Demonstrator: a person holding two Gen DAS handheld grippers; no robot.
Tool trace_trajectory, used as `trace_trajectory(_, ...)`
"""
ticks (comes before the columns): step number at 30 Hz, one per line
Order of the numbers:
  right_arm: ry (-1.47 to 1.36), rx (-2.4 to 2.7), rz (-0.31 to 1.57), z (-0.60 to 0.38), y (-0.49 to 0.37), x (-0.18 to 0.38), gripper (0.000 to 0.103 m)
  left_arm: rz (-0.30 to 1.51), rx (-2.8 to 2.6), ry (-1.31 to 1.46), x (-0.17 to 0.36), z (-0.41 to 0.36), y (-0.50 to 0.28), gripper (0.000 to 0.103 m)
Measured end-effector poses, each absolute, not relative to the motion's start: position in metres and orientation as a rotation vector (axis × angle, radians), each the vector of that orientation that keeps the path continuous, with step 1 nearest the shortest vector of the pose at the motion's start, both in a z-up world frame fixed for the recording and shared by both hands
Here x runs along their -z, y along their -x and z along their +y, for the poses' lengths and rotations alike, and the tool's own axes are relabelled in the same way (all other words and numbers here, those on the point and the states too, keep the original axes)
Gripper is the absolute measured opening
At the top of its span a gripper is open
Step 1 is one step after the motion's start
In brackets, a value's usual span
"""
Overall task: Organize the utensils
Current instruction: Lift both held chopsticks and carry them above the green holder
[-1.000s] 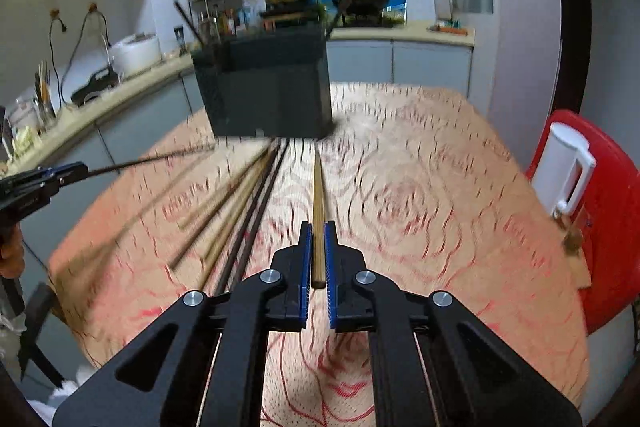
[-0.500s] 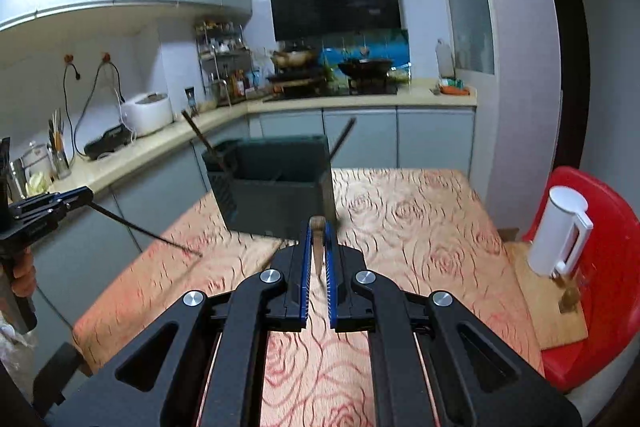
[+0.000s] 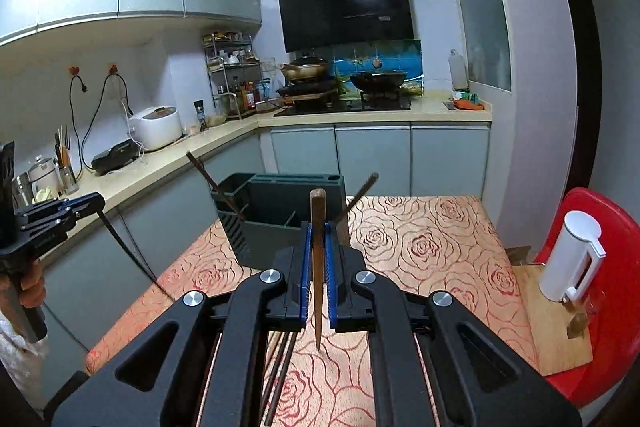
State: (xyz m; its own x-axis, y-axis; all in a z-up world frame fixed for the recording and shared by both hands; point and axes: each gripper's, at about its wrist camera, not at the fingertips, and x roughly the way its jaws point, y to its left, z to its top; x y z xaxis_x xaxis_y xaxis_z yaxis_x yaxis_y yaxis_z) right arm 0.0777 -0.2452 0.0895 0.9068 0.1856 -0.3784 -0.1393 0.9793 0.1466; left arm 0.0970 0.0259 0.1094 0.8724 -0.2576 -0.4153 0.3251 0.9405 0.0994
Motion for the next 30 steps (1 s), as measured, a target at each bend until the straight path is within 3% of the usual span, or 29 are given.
trace_trajectory(11, -0.114, -0.185, 0.383, -0.246, -0.105, -0.124, 0.007, 0.405, 0.37, -0.175, -0.145, 0.017, -0.113, 0.007)
trace_trajectory(30, -0.107, -0.173, 0.288, -0.245, -0.171, -0.191, 0.007, 0.275, 0.451, -0.177, -0.232, -0.065, -0.187, 0.007)
